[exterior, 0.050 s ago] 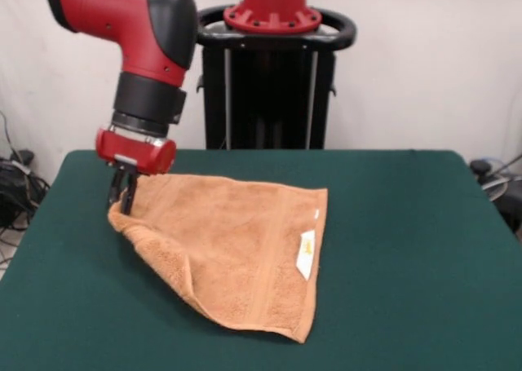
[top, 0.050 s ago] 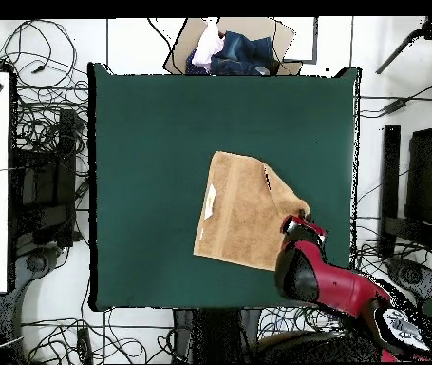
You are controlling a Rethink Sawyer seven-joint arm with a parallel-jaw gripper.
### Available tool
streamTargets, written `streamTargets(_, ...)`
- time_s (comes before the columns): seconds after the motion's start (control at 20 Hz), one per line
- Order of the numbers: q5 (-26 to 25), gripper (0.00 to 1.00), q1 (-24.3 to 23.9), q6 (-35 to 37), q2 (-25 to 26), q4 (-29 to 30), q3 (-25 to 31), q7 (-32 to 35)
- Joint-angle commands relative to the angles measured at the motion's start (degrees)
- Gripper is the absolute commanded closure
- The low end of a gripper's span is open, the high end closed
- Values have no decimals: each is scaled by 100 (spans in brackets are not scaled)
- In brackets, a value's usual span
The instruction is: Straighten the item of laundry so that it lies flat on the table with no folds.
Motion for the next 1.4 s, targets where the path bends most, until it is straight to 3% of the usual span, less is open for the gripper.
streamTargets(0.05, -345, 0, -36, -43, 498, -950, 159, 279)
streamTargets(0.2, -340, 0, -131, -111, 586, -994, 300, 400)
streamTargets(0.4, -40, 0, 85, -266, 875, -1042, 194, 551)
streamTargets(0.55, 113, 0, 265, -314, 810, -905, 67, 644)
streamTargets(1.0, 56, 0, 392, 104, 33, -136, 62, 864)
streamTargets(1.4, -108, 0, 205, 704, -780, 439, 259, 833)
